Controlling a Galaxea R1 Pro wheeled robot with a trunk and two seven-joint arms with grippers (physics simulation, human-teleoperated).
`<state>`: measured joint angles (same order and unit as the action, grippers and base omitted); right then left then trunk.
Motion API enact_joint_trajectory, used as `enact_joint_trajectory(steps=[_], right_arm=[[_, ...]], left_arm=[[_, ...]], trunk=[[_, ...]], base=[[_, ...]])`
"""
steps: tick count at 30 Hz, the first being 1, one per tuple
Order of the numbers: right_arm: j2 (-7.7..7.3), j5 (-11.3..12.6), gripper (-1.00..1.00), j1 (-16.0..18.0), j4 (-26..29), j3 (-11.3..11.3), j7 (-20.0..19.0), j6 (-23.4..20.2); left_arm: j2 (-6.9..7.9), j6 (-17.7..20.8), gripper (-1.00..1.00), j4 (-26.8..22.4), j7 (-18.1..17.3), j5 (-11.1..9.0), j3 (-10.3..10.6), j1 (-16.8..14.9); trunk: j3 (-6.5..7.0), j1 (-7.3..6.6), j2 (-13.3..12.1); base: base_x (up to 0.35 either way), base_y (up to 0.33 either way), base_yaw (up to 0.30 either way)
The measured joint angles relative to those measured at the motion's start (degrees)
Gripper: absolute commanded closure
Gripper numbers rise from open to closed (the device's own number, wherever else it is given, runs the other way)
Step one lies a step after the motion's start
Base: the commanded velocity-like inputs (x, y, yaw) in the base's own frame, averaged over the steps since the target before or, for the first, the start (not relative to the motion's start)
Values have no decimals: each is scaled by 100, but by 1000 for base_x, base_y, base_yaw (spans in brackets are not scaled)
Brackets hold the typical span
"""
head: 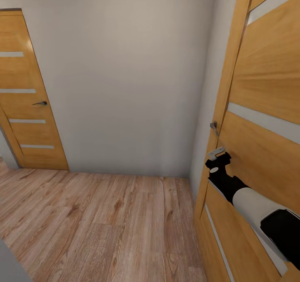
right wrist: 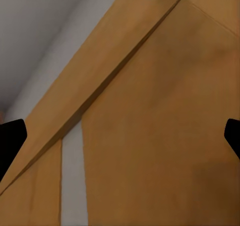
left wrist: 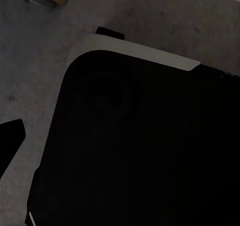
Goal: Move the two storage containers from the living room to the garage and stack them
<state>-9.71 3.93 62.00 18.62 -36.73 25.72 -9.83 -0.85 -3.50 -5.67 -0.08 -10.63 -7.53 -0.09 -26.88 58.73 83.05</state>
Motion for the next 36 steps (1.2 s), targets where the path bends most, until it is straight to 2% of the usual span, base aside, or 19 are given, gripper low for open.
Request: enact_joint_trajectory(steps=[19,20,21,22,25,29,33,34,35,36], right_arm=[[-10,12,-100,1,23,-38,-2,-45],[18,3,-100,2,16,13,25,-67],[250,5,-100,1,3,8,25,-72],[421,6,-100,1,-23,14,26,-74],[721,5,-100,2,-63,25,26,-73],[893,38,-100,2,-85,19,18,-74],[926,70,-100,-15,-210,38,-157,-88],[999,236,-100,-53,-762,61,-548,-56],[1008,294,-100,-61,-897,54,-620,-48],[1017,495,-100,-68,-1110,58,-726,-34]], left_arm=[[0,0,-100,0,0,0,0,0],[0,1,-100,-1,0,0,-1,1],[0,0,-100,-1,0,0,0,1],[0,0,-100,0,0,0,0,1],[0,0,-100,-1,0,0,0,1],[0,1,-100,-2,0,0,-1,1],[0,1,-100,-4,0,0,-1,1],[2,1,-100,-8,0,-1,2,2],[3,0,-100,-8,0,-2,3,1],[5,1,-100,-9,0,-5,5,1]], trunk=[[0,0,0],[0,0,0],[0,0,0],[0,0,0],[0,0,0],[0,0,0],[0,0,0],[-1,1,-1],[0,0,0],[0,0,0]], base=[[0,0,0],[0,0,0],[0,0,0],[0,0,0],[0,0,0],[0,0,0],[0,0,0],[0,0,0],[0,0,0],[0,0,0]])
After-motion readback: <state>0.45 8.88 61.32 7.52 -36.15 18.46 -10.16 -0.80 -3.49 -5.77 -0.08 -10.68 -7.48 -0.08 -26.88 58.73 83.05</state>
